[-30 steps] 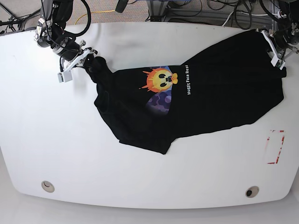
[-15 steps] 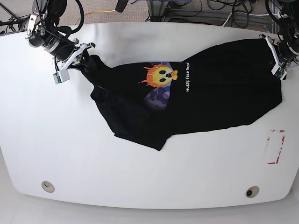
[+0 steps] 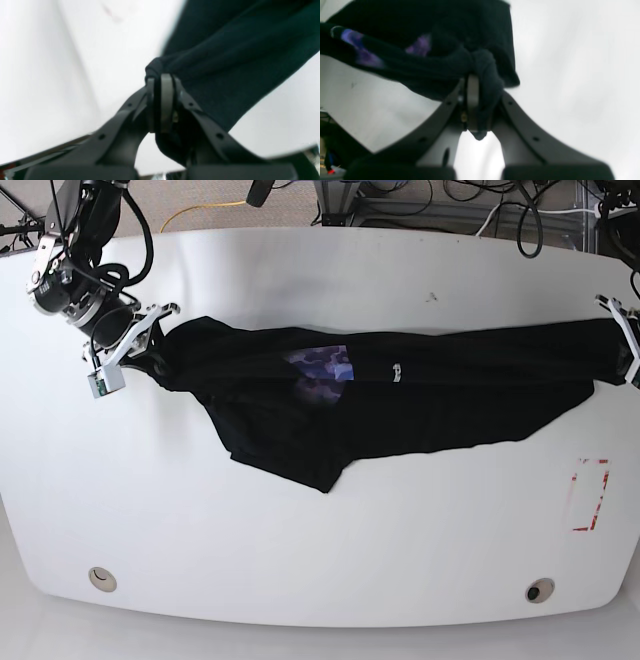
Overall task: Fold the T-shirt properly
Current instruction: 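Swing the held shirt with both grippers, lifting it off the table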
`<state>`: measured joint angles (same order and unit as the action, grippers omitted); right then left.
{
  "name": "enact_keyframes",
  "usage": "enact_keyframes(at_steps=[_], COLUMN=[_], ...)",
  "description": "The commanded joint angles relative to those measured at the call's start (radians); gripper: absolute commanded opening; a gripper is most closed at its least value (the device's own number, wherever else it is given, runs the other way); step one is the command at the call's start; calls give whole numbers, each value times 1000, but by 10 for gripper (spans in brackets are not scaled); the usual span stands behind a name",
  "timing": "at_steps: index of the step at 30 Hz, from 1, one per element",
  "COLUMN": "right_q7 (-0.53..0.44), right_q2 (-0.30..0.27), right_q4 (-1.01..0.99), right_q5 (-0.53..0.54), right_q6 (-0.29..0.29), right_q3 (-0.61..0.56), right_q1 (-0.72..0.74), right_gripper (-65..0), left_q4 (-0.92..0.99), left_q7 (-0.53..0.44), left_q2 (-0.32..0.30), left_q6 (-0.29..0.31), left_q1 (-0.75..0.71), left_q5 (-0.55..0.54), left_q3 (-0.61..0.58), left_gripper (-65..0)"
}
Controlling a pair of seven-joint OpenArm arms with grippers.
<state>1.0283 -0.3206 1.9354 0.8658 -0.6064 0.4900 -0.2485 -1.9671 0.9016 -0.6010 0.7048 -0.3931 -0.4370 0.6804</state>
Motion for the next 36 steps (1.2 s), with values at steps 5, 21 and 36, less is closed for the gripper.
enact_keyframes(at_steps=[5, 21, 36], right_q7=[-29, -29, -30], right_q2=[-47, -147, -257], right_q4=[-9, -158, -439], right_q5=[20, 19, 17], right_q6=[-5, -7, -5], right_q3=[0, -100, -281], right_q1=[84, 406, 815], right_gripper=[-650, -650, -650], left_q4=[-11, -8, 7], left_q7=[-11, 147, 161], left_q2=[40, 164, 183], left_q6=[-7, -7, -7], left_q1=[173, 586, 850], left_q5=[13, 93, 93], left_q3=[19, -140, -186], left_gripper=[-650, -650, -650])
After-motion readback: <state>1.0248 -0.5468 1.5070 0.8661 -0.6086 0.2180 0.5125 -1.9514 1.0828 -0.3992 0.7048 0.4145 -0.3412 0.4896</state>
